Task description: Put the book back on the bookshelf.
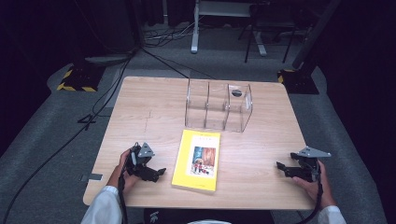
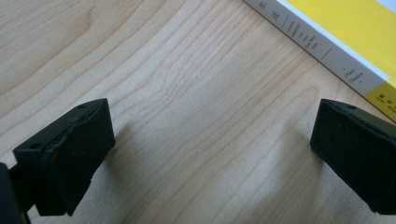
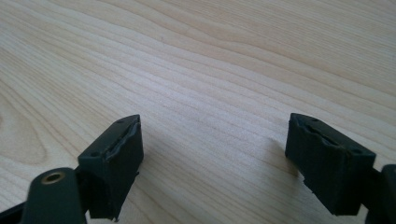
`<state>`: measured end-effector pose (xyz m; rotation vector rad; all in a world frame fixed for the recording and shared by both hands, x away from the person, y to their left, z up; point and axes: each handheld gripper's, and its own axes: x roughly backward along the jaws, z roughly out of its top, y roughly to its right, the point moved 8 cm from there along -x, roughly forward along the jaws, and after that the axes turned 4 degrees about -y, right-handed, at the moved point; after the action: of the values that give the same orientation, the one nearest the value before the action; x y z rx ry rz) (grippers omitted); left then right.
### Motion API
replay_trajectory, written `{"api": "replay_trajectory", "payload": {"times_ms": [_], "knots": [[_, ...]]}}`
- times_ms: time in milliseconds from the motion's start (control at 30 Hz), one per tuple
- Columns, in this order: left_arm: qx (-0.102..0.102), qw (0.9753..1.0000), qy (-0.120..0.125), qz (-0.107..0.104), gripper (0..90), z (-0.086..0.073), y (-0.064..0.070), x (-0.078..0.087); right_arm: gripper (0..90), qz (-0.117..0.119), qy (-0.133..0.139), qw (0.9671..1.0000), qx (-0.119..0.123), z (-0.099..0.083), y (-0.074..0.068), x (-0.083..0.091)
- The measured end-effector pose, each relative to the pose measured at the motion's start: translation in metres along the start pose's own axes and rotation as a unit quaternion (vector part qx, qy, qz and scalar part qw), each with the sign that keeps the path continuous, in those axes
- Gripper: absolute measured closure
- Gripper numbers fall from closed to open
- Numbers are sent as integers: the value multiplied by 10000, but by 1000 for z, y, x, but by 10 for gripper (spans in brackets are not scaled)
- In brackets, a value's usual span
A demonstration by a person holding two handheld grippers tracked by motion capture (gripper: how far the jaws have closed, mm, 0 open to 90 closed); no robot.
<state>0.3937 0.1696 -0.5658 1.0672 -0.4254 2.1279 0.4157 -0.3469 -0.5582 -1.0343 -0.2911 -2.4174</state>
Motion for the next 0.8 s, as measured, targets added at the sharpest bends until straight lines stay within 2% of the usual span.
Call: {"api": "replay_trajectory", "payload": {"times_ms": [133,400,533,600,700,800], "knots": [[8,10000,17,9,4,-5,5,3,191,2,1,10000,8,0,0,0],[-110,9999,11,-60,7,-18,23,13,191,1,1,10000,2,0,0,0],[-400,9988,-37,-273,7,-25,35,18,188,28,-4,10000,23,0,0,0],[-330,9992,-81,-217,6,-25,40,18,187,28,-3,10000,38,1,1,-1],[-474,9983,-45,-328,6,-21,53,15,186,44,3,10000,51,1,1,-1],[-562,9975,-8,-417,4,-17,59,11,186,45,-1,10000,45,1,1,-1]]}}
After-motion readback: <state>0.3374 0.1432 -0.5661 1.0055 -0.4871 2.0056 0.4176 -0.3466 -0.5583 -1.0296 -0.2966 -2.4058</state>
